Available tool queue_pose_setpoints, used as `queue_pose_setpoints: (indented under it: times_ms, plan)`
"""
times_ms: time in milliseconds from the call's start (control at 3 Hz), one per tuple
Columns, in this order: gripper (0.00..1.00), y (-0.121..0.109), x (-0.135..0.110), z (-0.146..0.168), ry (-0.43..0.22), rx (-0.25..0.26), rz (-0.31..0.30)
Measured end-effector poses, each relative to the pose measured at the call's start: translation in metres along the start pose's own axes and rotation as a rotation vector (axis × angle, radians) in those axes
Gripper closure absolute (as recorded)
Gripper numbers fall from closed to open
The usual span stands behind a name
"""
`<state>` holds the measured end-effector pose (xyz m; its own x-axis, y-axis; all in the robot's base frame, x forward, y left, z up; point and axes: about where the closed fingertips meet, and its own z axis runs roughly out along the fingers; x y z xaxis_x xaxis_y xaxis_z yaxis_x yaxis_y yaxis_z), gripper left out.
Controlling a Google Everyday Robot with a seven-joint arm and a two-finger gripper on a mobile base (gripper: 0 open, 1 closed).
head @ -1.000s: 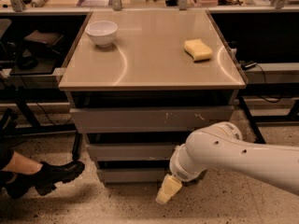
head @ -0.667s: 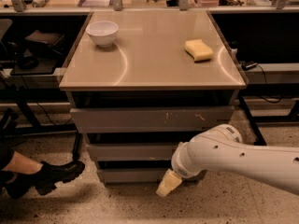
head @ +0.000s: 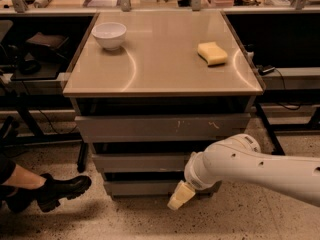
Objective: Open bottom drawer
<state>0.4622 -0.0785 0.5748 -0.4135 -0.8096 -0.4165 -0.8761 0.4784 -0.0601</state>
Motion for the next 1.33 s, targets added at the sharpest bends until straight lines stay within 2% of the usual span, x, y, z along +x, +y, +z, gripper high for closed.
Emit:
queue_pose_setpoints:
  times_ms: [333, 667, 1000, 1333]
  plan:
    - [0.0, -0.006, -0.018, 0.012, -0.123, -0.075, 0.055]
    - [0.0, -0.029, -0.007, 0.011, -0.258, -0.155, 0.094]
    - [0.0, -0.054, 0.026, 0.01, -0.299, -0.146, 0.101]
    - [0.0, -0.054, 0.026, 0.011, -0.299, -0.145, 0.101]
